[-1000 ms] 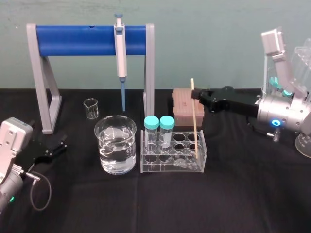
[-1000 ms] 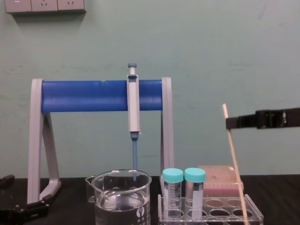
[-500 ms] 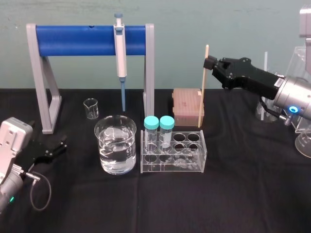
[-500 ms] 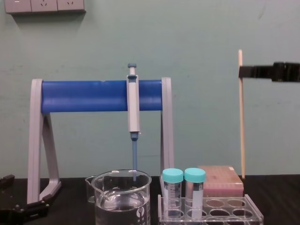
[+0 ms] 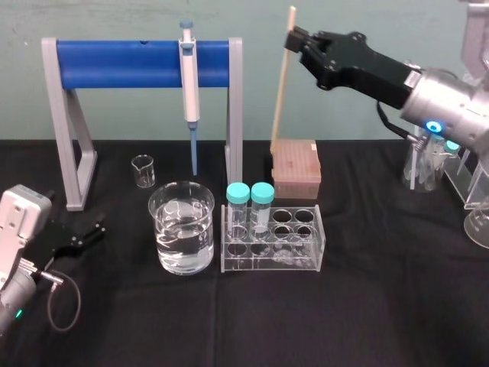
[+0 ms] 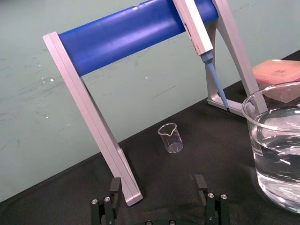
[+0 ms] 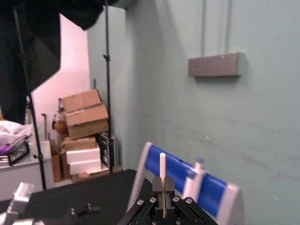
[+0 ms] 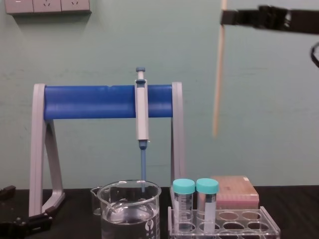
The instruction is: Hold the thermometer with one hand and immerse one end into the beaker, then reinsert it into the test tube rack.
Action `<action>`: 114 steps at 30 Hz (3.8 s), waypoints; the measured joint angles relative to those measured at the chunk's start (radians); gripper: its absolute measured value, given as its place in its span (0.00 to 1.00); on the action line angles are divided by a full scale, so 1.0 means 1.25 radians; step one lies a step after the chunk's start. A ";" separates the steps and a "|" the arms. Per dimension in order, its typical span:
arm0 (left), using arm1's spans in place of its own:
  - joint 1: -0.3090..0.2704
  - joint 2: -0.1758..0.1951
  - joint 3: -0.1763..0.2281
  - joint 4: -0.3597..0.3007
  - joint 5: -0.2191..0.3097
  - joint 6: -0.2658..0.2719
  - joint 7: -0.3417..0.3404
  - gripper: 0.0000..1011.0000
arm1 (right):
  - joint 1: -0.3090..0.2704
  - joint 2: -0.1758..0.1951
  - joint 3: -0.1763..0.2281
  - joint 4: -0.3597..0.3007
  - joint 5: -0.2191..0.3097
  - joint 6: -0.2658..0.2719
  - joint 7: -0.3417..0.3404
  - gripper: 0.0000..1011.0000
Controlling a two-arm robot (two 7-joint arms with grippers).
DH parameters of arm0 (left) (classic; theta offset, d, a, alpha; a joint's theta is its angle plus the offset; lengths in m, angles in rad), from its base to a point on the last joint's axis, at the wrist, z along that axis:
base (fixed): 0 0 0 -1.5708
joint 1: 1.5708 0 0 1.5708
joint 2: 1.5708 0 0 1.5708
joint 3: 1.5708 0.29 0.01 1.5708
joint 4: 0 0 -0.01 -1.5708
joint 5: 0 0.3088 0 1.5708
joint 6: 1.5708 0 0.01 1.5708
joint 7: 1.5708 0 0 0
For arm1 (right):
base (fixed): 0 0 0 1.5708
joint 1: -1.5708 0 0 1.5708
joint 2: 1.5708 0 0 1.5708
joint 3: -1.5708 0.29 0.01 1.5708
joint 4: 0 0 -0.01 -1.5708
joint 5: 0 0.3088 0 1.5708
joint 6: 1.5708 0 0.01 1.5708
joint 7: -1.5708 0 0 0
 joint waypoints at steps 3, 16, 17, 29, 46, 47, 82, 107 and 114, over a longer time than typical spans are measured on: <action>0.000 0.000 0.000 0.000 0.000 0.000 0.000 0.99 | 0.017 -0.018 -0.014 0.000 -0.001 0.005 0.002 0.04; 0.000 0.000 0.000 0.000 0.000 0.000 0.000 0.99 | 0.067 -0.081 -0.078 0.029 0.001 0.034 0.007 0.04; 0.000 0.000 0.000 0.000 0.000 0.000 0.000 0.99 | 0.068 -0.084 -0.080 0.031 0.001 0.034 0.007 0.04; 0.000 0.000 0.000 0.000 0.000 0.000 0.000 0.99 | 0.088 -0.121 -0.114 0.076 -0.004 0.026 0.015 0.04; 0.000 0.000 0.000 0.000 0.000 0.000 0.000 0.99 | 0.112 -0.192 -0.160 0.235 -0.053 -0.028 0.065 0.04; 0.000 0.000 0.000 0.000 0.000 0.000 0.000 0.99 | 0.113 -0.199 -0.163 0.248 -0.059 -0.033 0.069 0.04; 0.000 0.000 0.000 0.000 0.000 0.000 0.000 0.99 | 0.107 -0.269 -0.160 0.353 -0.121 -0.037 0.090 0.04; 0.000 0.000 0.000 0.000 0.000 0.000 0.000 0.99 | 0.110 -0.289 -0.153 0.380 -0.144 -0.034 0.098 0.04; 0.000 0.000 0.000 0.000 0.000 0.000 0.000 0.99 | 0.112 -0.292 -0.152 0.388 -0.148 -0.035 0.100 0.04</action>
